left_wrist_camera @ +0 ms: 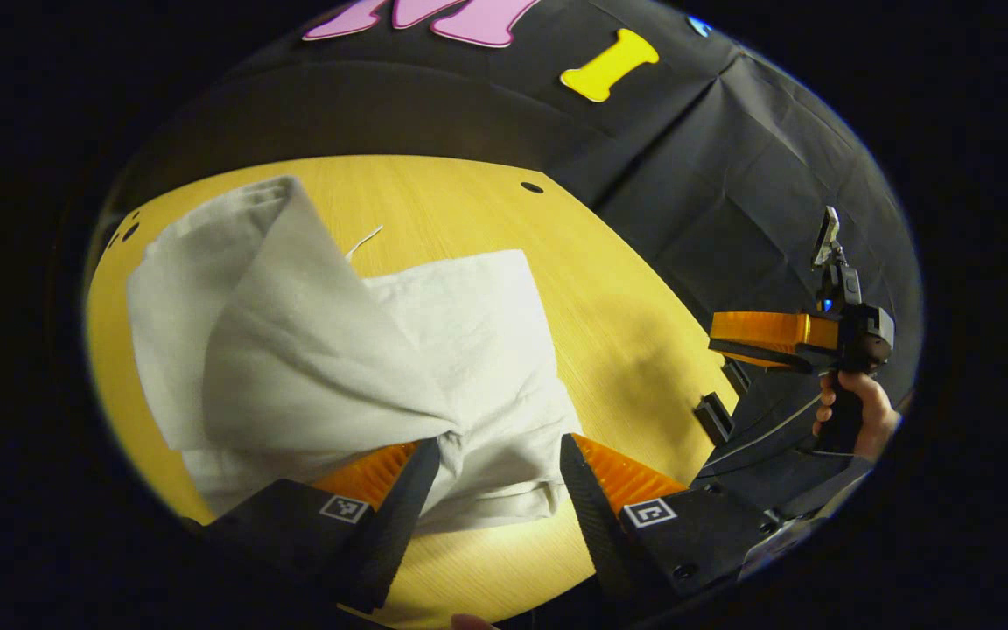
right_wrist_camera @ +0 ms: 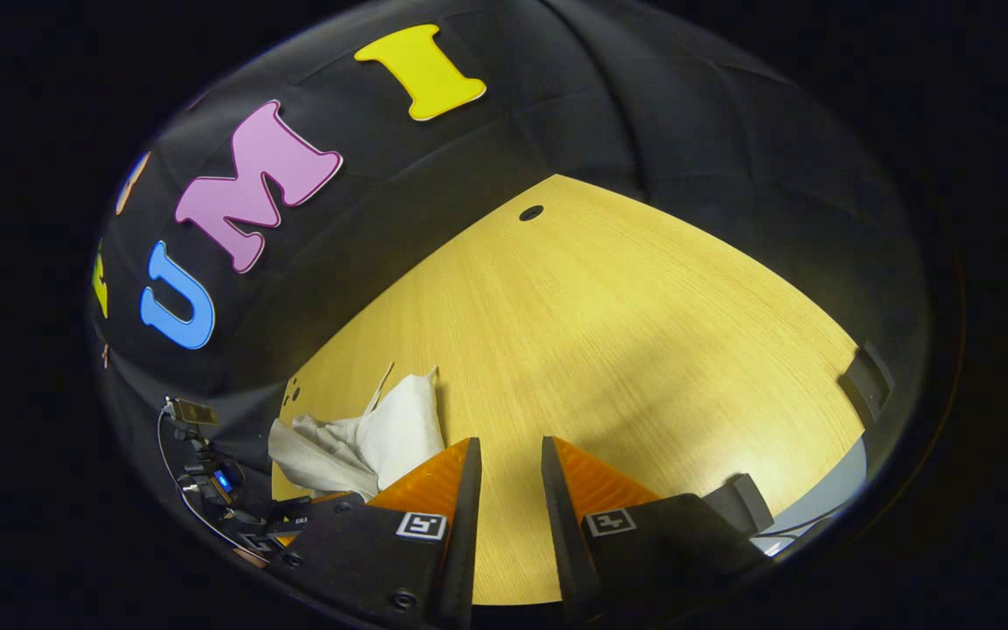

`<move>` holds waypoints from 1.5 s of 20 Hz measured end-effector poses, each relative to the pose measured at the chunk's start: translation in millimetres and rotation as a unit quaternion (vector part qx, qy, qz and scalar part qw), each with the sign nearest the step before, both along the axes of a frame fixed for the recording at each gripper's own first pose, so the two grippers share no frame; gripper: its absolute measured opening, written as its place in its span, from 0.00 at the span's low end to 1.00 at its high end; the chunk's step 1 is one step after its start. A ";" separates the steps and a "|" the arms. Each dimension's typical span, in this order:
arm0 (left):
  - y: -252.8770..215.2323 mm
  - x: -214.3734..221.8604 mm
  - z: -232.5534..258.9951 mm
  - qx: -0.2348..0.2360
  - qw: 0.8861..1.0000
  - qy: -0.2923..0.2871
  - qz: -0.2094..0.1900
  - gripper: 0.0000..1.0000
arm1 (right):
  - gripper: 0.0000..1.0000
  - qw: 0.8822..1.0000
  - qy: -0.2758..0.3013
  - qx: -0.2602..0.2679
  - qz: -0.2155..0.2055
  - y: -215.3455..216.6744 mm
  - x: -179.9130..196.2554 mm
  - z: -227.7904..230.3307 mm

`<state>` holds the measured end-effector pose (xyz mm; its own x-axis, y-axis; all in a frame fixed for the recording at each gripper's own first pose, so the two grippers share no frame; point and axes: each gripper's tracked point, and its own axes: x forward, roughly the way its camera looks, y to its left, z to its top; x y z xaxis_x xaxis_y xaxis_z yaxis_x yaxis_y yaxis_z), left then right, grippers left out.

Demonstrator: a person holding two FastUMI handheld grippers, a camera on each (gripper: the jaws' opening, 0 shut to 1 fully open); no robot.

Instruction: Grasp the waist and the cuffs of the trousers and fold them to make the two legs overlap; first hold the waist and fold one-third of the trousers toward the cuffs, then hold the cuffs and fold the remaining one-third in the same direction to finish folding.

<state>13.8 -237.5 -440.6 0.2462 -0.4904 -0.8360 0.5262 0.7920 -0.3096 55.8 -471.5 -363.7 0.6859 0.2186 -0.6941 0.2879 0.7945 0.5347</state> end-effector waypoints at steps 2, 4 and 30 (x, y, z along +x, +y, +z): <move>8.6 -12.3 5.7 -0.005 1.000 0.005 0.004 0.90 | 0.42 1.000 -0.002 0.001 0.012 10.4 1.9 0.8; 17.3 -24.3 10.6 -0.009 1.000 0.008 0.009 0.89 | 0.43 1.000 -0.004 0.001 0.025 23.0 3.4 2.8; 228.3 36.0 150.1 -0.031 0.959 -0.127 0.252 0.88 | 0.49 0.983 -0.069 0.021 0.172 197.6 -1.1 77.0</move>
